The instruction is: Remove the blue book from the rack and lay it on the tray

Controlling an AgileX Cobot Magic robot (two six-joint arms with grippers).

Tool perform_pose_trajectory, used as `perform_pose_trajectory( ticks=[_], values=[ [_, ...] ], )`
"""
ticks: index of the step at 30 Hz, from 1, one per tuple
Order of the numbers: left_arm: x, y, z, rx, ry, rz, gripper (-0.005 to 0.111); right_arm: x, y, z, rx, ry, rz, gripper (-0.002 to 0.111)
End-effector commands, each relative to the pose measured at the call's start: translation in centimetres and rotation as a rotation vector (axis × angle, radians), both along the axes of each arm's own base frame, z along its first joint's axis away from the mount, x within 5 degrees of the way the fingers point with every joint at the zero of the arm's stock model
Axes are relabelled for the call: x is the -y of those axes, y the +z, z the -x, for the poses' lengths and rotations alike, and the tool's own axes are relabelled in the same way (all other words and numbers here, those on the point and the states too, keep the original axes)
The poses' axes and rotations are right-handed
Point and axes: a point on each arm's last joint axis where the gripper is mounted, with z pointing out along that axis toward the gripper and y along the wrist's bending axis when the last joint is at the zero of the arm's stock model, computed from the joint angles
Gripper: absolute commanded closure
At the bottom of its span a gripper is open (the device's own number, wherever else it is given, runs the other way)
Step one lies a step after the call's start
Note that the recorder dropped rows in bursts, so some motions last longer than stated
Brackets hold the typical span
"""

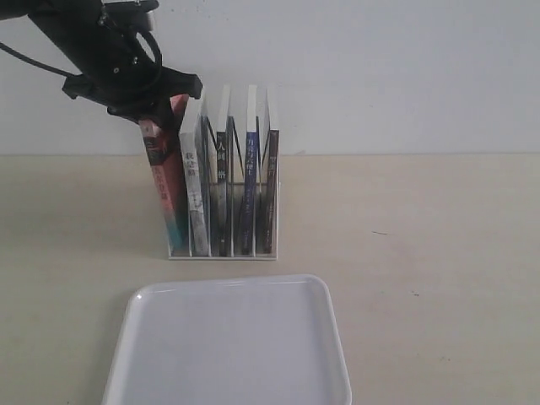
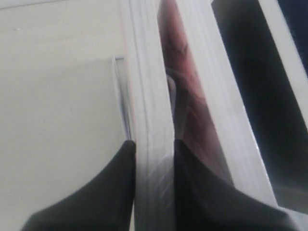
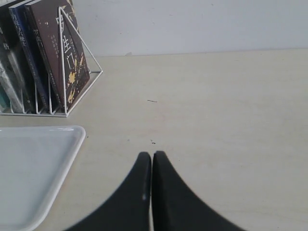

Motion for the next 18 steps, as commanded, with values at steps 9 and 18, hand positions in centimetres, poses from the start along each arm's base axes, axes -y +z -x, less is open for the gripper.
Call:
perform_pose_trajectory(
  ticks=[9,18],
  values=[
    [-0.5,7.6,2.4,0.143,-0.011,0.046,0.103,0.0,0.1,0.0,0.019,-0.003,0.005,0.108],
    [-1.1,11.0,4.3,0.219,-0.001,0.079,0.103,0.0,0.1,0.0,0.019,-0.003,0.005,0.108]
  ],
)
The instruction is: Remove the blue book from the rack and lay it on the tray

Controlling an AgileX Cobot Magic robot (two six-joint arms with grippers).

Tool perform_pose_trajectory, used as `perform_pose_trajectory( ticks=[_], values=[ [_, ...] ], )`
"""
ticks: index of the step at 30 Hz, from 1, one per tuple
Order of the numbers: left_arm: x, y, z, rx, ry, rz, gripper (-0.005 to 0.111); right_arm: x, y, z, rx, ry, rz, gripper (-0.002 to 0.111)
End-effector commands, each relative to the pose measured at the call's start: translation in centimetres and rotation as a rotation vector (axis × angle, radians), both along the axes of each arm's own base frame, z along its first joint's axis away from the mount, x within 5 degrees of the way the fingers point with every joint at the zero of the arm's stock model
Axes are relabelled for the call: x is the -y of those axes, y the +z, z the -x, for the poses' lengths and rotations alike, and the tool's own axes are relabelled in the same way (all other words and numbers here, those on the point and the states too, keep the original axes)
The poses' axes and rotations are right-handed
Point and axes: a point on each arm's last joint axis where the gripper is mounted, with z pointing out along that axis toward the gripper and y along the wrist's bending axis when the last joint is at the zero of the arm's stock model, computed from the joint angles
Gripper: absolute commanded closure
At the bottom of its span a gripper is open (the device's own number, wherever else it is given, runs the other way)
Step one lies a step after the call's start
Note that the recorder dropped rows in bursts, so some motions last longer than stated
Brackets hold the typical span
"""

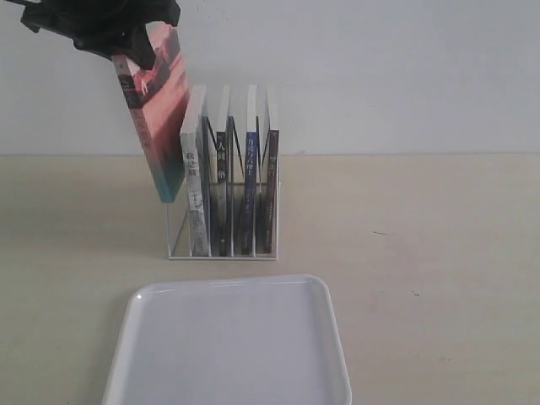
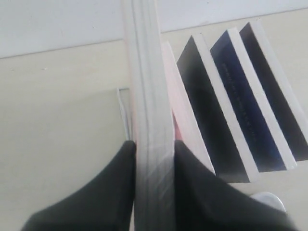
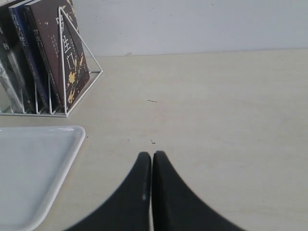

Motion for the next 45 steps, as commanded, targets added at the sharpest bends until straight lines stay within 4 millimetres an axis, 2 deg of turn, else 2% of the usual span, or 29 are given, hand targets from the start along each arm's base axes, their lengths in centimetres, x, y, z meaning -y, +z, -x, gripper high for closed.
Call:
perform_pose_trajectory(
  ticks=[1,12,26,36,45],
  values=[
    [-0.2,3.3,1.5,0.103,0.002,0.05,0.103,0.0,0.1,0.0,0.019,-0.003,0.005,0.108],
    [-0.9,6.2,3.8,0.155,0.0,0.067,0.103,0.0,0.1,0.0,0.019,-0.003,0.005,0.108],
    [-1.0,6.6,4.1,0.168,-0.001,0.075,0.103,0.0,0.1,0.0,0.019,-0.003,0.005,0.108],
    [-0.5,4.9,2.8,0.127,-0.001,0.069,0.103,0.0,0.1,0.0,0.019,-0.003,0.005,0.108],
    [0.2,2.0,0.7,0.065,0.002,0.055,0.103,0.0,0.1,0.0,0.019,-0.003,0.005,0.108]
  ],
)
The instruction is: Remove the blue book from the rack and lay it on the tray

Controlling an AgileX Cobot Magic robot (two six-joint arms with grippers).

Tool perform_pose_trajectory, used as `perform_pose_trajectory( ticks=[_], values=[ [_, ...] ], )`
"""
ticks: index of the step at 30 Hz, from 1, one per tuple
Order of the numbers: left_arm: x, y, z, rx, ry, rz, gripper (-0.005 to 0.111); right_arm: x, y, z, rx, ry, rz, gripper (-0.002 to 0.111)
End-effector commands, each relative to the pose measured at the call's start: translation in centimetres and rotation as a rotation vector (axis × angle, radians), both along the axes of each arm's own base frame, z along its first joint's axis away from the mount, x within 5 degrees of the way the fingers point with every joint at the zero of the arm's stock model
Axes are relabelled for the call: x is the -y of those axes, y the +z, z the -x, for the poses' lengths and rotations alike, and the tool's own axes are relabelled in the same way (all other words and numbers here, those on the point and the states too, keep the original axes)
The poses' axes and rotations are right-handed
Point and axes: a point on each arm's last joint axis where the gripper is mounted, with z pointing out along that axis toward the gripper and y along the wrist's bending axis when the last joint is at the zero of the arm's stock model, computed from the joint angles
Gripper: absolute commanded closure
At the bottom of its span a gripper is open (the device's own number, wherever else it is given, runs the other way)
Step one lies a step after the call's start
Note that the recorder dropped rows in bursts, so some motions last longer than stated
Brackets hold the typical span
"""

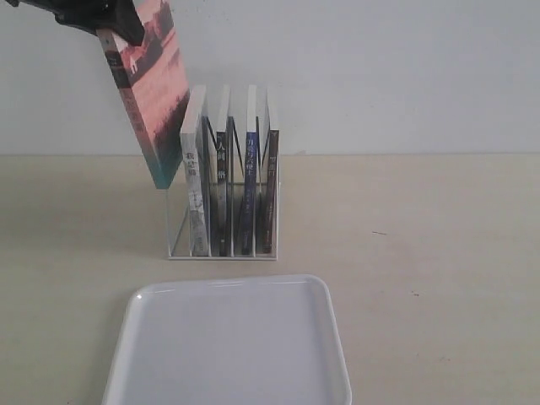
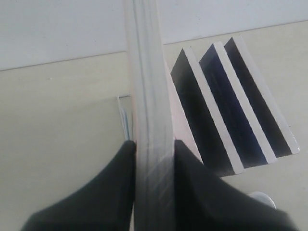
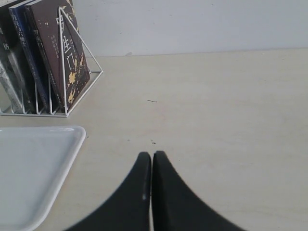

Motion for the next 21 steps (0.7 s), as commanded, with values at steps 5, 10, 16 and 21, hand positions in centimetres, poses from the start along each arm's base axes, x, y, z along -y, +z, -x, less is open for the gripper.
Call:
perform_pose_trajectory(
  ticks=[5,10,16,21],
  values=[
    [1.0,-1.7,-1.9,0.009,0.005,0.043,0.103,0.0,0.1,0.0,0.02,-0.003,0.007,0.108],
    [1.5,-3.0,-2.8,-0.002,0.005,0.068,0.103,0.0,0.1,0.0,0.02,-0.003,0.007,0.108],
    [2.0,-5.1,-3.9,-0.041,0.001,0.072,0.103,0.0,0.1,0.0,0.02,-0.003,0.007,0.108],
    [2.3,-6.9,-4.7,-0.08,0.002,0.061,0.103,0.0,0.1,0.0,0.02,-0.003,0.007,0.108]
  ],
)
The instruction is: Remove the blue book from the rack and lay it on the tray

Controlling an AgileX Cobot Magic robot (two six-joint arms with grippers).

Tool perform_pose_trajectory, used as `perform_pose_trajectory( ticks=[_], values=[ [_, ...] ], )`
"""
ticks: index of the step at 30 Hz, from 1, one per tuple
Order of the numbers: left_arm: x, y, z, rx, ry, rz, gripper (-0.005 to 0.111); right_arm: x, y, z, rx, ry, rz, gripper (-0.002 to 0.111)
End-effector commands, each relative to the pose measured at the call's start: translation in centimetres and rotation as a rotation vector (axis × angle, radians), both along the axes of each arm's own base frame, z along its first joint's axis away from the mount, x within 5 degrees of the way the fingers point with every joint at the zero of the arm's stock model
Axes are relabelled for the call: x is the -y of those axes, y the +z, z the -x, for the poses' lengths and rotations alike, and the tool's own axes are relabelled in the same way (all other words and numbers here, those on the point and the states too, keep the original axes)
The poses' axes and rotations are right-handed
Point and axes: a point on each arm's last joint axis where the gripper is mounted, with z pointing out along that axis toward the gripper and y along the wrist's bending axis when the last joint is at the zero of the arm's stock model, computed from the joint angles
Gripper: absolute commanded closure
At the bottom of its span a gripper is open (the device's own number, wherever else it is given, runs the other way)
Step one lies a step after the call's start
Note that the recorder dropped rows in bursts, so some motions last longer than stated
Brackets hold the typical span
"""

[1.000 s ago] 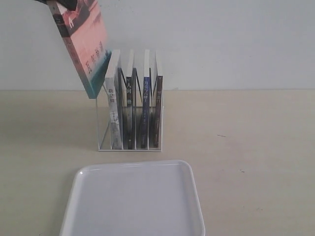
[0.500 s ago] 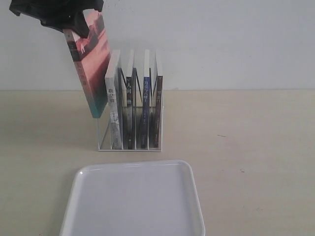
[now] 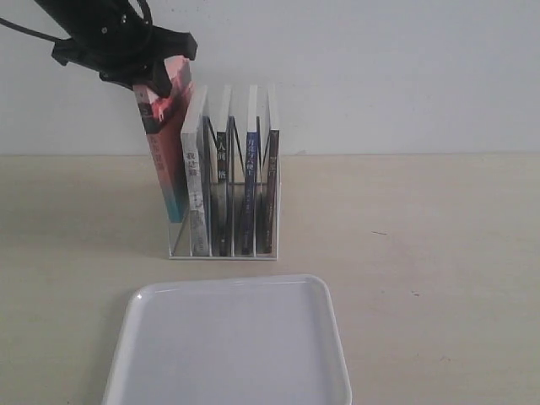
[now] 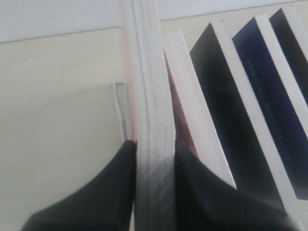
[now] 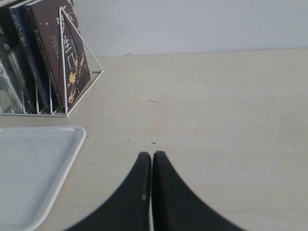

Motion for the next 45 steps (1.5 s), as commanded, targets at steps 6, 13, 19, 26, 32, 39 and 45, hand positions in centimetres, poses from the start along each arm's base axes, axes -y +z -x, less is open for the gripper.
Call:
perform_pose_trajectory(
  ticks=[6,13,19,26,32,39,45],
  values=[
    [1.1,-2.0,-1.2,-0.025,0.003,0.062,0.103,0.0,0.1,0.0,0.02,-0.003,0.008,0.108],
    [1.3,-3.9,-1.7,-0.072,0.004,0.051,0.103,0.0,0.1,0.0,0.02,-0.003,0.008,0.108],
    [1.2,-4.0,-1.4,-0.113,-0.002,0.04,0.087,0.0,0.1,0.0,0.02,-0.003,0.008,0.108],
    [1.2,-4.2,-0.8,-0.172,-0.01,0.03,0.062,0.0,0.1,0.0,0.02,-0.003,0.008,0.108],
    [1.0,-2.1,-0.1,-0.134,-0.012,0.042,0.061,0.0,0.1,0.0,0.02,-0.003,0.008,0.108],
    [0.4,1.9,1.6,-0.052,-0.016,0.068,0.061,0.0,0.1,0.0,0.02,-0.003,0.008,0.108],
    [0.5,4.2,3.2,-0.036,-0.054,0.127,0.061,0.0,0.1,0.0,0.02,-0.003,0.008,0.108]
  ],
)
